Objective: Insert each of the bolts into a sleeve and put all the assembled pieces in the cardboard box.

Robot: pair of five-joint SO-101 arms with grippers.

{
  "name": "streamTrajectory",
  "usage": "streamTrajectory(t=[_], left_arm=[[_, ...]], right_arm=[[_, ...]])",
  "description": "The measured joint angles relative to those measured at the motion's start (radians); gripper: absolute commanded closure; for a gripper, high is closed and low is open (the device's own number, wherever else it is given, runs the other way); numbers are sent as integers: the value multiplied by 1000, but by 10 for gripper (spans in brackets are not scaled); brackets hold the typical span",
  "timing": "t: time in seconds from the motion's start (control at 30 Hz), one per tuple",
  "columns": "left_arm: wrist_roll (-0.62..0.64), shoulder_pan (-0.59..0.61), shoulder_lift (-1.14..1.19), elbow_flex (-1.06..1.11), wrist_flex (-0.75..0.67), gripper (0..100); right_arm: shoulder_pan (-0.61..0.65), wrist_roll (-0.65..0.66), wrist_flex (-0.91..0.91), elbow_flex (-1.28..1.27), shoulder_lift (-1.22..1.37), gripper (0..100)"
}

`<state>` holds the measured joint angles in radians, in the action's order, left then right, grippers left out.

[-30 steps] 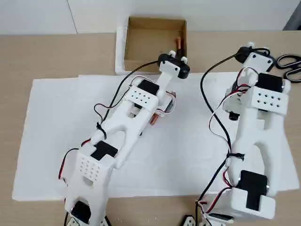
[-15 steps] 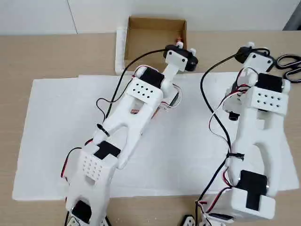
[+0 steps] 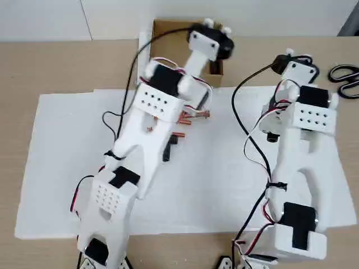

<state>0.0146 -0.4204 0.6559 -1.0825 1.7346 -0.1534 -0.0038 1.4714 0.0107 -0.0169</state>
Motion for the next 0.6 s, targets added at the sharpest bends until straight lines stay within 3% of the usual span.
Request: streamTrajectory(t=[0.17, 0.33, 0.6], left_arm=[[2, 37, -20, 17, 0, 994], [-3, 80, -167, 242, 0, 994], [35, 325, -233, 611, -68, 994]], right_arm=[[12, 0, 41, 0, -34, 995], [12, 0, 46, 0, -86, 995], [58, 0, 46, 0, -91, 995]])
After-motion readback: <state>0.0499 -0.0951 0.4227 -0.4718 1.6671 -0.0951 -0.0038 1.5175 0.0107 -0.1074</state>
